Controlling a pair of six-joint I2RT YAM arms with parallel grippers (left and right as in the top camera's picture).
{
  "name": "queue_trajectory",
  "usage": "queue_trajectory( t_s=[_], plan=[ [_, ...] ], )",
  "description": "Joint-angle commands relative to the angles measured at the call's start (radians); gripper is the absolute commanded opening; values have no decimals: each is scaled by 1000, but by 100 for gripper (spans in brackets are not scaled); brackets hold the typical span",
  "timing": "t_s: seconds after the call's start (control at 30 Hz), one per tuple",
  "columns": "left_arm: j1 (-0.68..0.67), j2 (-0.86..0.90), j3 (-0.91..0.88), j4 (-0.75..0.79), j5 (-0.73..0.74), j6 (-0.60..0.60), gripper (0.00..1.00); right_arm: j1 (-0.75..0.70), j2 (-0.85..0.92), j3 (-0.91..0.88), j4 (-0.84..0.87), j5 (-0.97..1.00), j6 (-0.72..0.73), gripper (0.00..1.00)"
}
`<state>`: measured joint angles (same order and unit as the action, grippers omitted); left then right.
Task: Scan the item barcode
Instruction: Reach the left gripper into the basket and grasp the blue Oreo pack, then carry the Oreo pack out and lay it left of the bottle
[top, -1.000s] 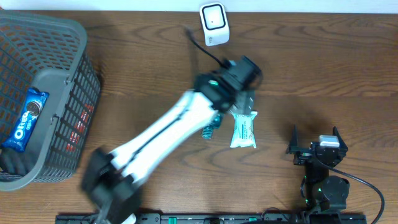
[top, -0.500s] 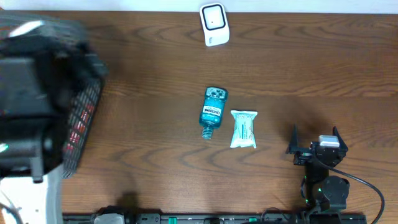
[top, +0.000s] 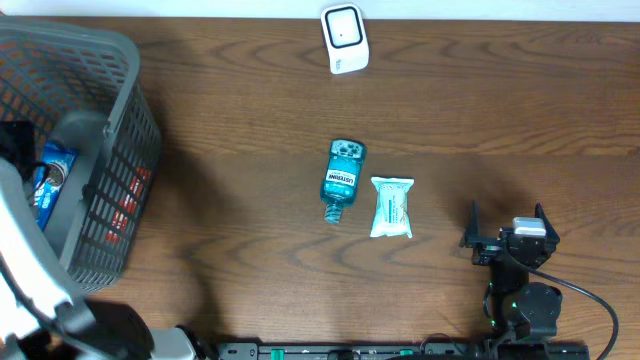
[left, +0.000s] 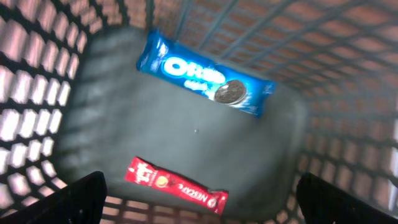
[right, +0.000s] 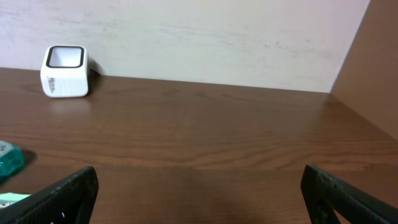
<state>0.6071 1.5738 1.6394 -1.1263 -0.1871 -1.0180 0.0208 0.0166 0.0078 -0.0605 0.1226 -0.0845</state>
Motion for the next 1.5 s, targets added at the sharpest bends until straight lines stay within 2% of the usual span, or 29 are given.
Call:
queue_trajectory(
  t_s=[0.0,0.03,0.2,0.6,1.13,1.27,1.4,1.47],
  plan=[
    [4,137,-8,8,-32,-228,98,-7,-9,-2,-3,-5,-6,99],
    [4,193,-8,23,-48,-274,98,-7,-9,-2,-3,-5,-6,99],
    [4,318,-8,79,-112,-351,98,-7,-9,-2,-3,-5,-6,99],
    [4,481,-8,220,-215,-353,98,-7,-9,-2,-3,-5,-6,99],
    [46,644,-14,245,-238,-339,96,-7,-9,-2,-3,-5,-6,99],
    [64,662,-14,245,-152,-210,31,-7,-9,-2,-3,-5,-6,99],
    [65,652,-14,245,-100,-110,8,-7,-9,-2,-3,-5,-6,99],
    [65,634,-14,243,-61,-46,8,-7,-9,-2,-3,-5,-6,99]
  ],
)
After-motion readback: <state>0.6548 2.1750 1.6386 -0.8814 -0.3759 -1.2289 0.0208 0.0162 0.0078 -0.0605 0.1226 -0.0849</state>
